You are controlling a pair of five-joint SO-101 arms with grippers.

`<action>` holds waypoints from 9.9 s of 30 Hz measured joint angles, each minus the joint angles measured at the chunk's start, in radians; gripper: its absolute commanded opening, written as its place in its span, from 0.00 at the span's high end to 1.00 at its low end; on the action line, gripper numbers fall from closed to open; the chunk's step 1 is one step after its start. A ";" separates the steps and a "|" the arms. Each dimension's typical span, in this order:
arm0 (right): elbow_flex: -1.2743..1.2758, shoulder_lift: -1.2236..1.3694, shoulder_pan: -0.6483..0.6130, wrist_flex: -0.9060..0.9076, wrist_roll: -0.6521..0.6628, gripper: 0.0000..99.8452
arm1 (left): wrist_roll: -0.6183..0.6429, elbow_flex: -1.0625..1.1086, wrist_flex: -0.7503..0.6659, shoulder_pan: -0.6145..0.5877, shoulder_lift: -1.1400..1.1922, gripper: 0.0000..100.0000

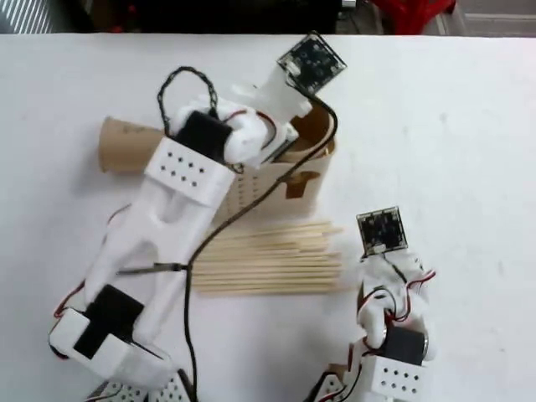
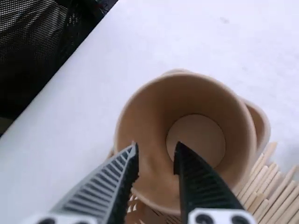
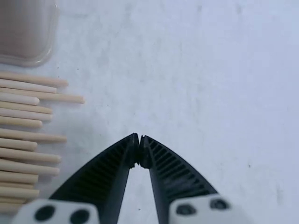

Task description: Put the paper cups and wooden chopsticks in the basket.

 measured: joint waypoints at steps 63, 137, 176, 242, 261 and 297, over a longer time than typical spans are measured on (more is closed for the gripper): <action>0.000 0.000 0.000 -0.018 0.000 0.98 | -0.080 -0.918 0.519 -0.726 0.979 0.75; 0.000 0.000 0.000 -0.018 0.000 0.98 | 0.374 -0.394 -0.255 -0.606 0.674 0.87; 0.000 0.000 0.000 -0.018 0.000 0.98 | -0.457 -0.089 0.373 -1.031 0.081 0.86; 0.002 0.006 -0.035 -0.018 0.048 0.98 | -0.301 0.778 -0.226 -0.733 -0.646 0.98; 0.002 0.006 -0.035 -0.018 0.048 0.98 | 0.288 -0.106 0.316 0.069 -0.255 0.98; 0.002 0.006 -0.035 -0.018 0.048 0.98 | 0.388 -0.479 0.486 -0.008 0.057 0.94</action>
